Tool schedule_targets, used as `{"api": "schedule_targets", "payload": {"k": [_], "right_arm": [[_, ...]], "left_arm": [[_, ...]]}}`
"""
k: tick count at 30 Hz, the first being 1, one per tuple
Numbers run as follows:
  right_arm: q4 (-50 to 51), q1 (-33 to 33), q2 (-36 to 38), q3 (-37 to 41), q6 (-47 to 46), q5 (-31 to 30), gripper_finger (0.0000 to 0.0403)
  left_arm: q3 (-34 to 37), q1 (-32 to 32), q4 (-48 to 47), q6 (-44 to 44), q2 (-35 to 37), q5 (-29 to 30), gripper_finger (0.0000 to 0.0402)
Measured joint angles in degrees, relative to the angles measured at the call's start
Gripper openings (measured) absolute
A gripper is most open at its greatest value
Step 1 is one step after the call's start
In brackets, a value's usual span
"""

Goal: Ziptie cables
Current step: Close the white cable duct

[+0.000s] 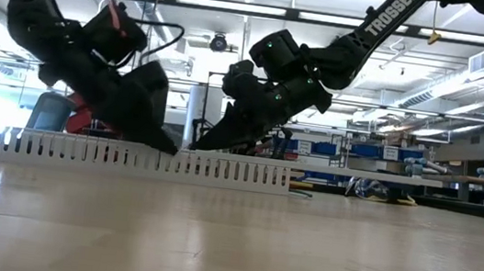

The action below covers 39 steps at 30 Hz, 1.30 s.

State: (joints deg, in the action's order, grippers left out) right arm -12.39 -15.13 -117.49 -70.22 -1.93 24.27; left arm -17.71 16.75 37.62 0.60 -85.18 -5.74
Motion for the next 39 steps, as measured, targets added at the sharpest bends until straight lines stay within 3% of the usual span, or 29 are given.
{"api": "schedule_targets", "payload": {"k": [12, 24, 35, 39], "right_arm": [[0.1, -0.4, 0.0, 0.0, 0.0, 0.0, 0.0000], [0.1, -0.4, 0.0, 0.0, 0.1, -0.2, 0.0000], [-0.6, -0.4, 3.5, 0.1, 2.1, -0.5, 0.0000], [5.8, -1.0, 6.6, 0.0, 4.5, -0.9, 0.0000]], "left_arm": [[2.0, 0.0, -0.9, 1.4, -0.4, 1.6, 0.0298], [2.0, 0.0, -0.7, 1.1, -0.6, 2.5, 0.0227], [1.9, 0.0, -1.1, 1.1, -0.7, 2.6, 0.0226], [1.9, 0.0, -1.2, 1.1, -0.7, 2.6, 0.0226]]}}
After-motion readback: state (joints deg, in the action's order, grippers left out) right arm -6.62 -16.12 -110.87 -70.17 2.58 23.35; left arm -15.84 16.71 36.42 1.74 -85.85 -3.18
